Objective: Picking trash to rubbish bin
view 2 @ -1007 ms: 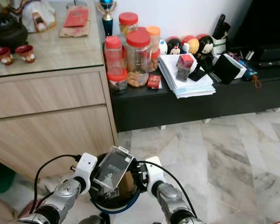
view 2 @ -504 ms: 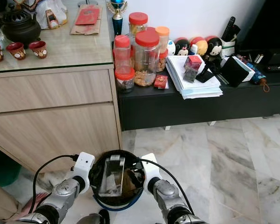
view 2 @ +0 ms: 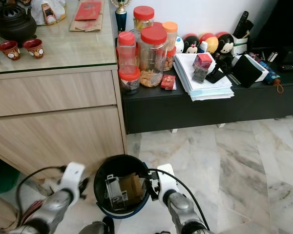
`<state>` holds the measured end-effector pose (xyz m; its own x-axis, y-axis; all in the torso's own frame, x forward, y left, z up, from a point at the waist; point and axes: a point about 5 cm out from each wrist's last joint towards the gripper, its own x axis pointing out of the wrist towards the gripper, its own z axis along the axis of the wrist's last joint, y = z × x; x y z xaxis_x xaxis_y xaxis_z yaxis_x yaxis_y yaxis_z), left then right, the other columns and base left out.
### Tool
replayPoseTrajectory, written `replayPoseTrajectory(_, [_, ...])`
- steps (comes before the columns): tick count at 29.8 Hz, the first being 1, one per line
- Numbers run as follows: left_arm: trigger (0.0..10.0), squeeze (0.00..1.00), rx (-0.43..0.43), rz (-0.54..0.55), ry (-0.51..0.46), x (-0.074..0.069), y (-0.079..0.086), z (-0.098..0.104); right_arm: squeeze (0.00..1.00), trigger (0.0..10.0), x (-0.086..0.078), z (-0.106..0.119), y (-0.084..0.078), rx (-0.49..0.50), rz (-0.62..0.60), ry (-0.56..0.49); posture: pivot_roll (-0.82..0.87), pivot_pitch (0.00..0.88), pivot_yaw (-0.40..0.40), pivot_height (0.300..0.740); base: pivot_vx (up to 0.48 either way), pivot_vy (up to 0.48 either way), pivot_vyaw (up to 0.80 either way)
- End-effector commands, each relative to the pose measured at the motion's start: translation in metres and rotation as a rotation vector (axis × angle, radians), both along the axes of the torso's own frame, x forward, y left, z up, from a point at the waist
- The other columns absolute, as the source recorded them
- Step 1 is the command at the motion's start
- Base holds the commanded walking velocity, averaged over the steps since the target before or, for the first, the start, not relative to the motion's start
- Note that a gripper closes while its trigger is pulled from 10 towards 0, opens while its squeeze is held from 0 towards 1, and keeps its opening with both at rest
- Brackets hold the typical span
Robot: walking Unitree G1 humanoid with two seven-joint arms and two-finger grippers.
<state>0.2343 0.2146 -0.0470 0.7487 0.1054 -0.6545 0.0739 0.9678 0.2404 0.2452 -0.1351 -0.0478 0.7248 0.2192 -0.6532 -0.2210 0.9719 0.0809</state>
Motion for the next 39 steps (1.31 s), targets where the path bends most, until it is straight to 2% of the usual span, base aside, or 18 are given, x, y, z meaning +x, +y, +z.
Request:
replayPoseTrajectory(1, [10.0, 0.00, 0.038, 0.073, 0.096, -0.026, 0.013, -0.015, 0.00, 10.0, -0.009, -0.007, -0.006, 0.004, -0.076, 0.047, 0.14, 0.164, -0.018, 0.740, 0.000, 0.000, 0.00])
replayPoseTrajectory(4, [10.0, 0.00, 0.036, 0.153, 0.136, -0.046, 0.024, -0.023, 0.00, 10.0, -0.015, -0.011, -0.008, 0.001, -0.104, 0.066, 0.14, 0.164, -0.015, 0.740, 0.000, 0.000, 0.00])
replayPoseTrajectory(5, [10.0, 0.00, 0.039, 0.196, 0.159, -0.057, 0.030, -0.027, 0.00, 10.0, -0.021, -0.016, -0.009, -0.016, -0.114, 0.091, 0.14, 0.160, -0.013, 0.740, 0.000, 0.000, 0.00])
replayPoseTrajectory(6, [10.0, 0.00, 0.039, 0.196, 0.159, -0.057, 0.030, -0.027, 0.00, 10.0, -0.021, -0.016, -0.009, -0.016, -0.114, 0.091, 0.14, 0.160, -0.013, 0.740, 0.000, 0.000, 0.00])
replayPoseTrajectory(9, [10.0, 0.00, 0.045, 0.230, 0.195, -0.075, 0.033, -0.034, 0.00, 10.0, -0.030, -0.021, -0.010, -0.027, -0.127, 0.123, 0.15, 0.155, -0.014, 0.740, 0.000, 0.000, 0.00])
replayPoseTrajectory(19, [10.0, 0.00, 0.000, 0.239, 0.169, -0.072, 0.029, -0.033, 0.00, 10.0, -0.033, -0.023, -0.010, -0.028, -0.138, 0.136, 0.14, 0.127, 0.002, 0.740, 0.000, 0.000, 0.00])
replayPoseTrajectory(27, [10.0, 0.00, 0.006, 0.241, 0.154, -0.066, 0.032, -0.030, 0.00, 10.0, -0.040, -0.027, -0.008, -0.038, -0.134, 0.164, 0.15, 0.103, 0.007, 0.740, 0.000, 0.000, 0.00])
replayPoseTrajectory(39, [10.0, 0.00, 0.006, 0.231, 0.184, -0.070, 0.029, -0.033, 0.00, 10.0, -0.051, -0.033, -0.017, -0.052, -0.167, 0.207, 0.13, 0.105, 0.008, 0.740, -0.102, 0.000, 0.00])
